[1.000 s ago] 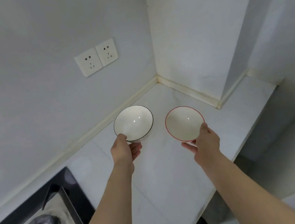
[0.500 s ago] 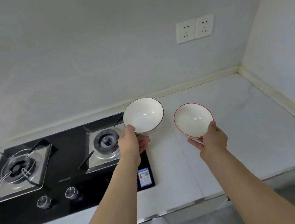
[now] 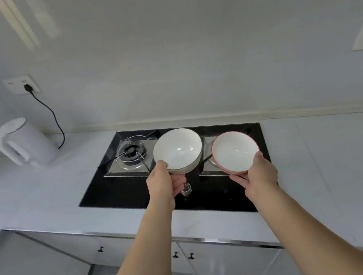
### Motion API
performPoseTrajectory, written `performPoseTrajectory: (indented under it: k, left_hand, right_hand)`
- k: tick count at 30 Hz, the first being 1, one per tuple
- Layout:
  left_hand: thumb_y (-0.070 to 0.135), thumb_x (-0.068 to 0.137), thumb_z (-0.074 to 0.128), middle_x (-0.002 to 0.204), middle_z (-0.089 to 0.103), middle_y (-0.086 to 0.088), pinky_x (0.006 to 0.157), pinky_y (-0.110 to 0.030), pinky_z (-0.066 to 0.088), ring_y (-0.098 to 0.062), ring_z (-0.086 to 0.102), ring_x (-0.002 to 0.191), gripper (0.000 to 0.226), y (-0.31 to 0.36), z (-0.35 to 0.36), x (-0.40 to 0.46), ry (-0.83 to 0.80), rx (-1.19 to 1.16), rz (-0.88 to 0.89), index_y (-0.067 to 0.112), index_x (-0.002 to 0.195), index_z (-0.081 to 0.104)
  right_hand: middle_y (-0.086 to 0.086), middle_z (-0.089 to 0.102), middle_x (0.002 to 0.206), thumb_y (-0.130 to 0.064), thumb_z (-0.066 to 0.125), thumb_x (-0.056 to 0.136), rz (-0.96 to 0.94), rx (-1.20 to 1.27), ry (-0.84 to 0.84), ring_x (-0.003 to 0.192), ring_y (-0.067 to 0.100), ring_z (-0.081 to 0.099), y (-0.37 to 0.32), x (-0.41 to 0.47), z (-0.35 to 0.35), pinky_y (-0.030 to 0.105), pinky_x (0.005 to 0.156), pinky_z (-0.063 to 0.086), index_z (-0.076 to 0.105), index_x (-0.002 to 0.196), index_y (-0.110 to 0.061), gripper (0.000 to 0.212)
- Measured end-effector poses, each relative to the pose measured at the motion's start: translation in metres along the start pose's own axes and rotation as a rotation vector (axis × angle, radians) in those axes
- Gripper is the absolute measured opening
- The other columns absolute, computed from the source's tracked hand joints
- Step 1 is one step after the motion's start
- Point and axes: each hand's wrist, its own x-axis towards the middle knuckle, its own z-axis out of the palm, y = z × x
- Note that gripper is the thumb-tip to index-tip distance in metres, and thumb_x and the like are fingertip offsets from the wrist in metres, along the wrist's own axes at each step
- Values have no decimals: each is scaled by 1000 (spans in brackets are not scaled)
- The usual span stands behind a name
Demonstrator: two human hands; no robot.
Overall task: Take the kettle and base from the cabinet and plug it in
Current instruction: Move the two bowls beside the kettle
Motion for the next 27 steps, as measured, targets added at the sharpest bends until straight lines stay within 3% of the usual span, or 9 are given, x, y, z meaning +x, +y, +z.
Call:
performPoseTrajectory:
  k: [5, 11, 15, 19, 27]
  left_hand:
    - [26, 87, 43, 75, 66, -21, 69, -38, 51, -28, 55, 69, 11, 30, -128, 26, 31, 9, 19, 25, 86, 54]
    - [30, 83, 45, 78, 71, -21, 73, -42, 60, -27, 67, 65, 14, 55, -247, 56, 156, -38, 15, 24, 90, 55]
    - [30, 83, 45, 67, 72, -17, 65, -38, 62, -26, 68, 59, 15, 65, -300, 84, 218, -127, 3, 22, 92, 55]
    - [30, 85, 44, 69, 72, -18, 56, -31, 59, -25, 68, 58, 27, 76, -345, 122, 279, -203, -36, 19, 108, 53]
    - [25, 81, 44, 73, 66, -22, 62, -33, 53, -27, 55, 60, 19, 128, -419, 206, 413, -247, -4, 14, 93, 54]
  right_hand:
    - [16, 50, 133, -33, 47, 97, 39, -1, -14, 115, 40, 55, 87, -59, 88, 52, 78, 58, 47, 132, -16, 39]
    - [15, 51, 132, -33, 47, 98, 87, -86, -78, 115, 39, 55, 160, -104, 172, 53, 76, 58, 48, 132, -18, 37]
    - [15, 50, 132, -33, 48, 97, 106, -157, -121, 114, 40, 55, 195, -115, 224, 51, 72, 58, 49, 132, -19, 37]
    - [17, 48, 133, -34, 46, 98, 106, -226, -170, 115, 41, 54, 231, -114, 280, 52, 74, 58, 46, 134, -19, 40]
    - [18, 47, 132, -34, 41, 99, 152, -280, -323, 113, 42, 54, 296, -97, 419, 54, 78, 57, 45, 135, -18, 40]
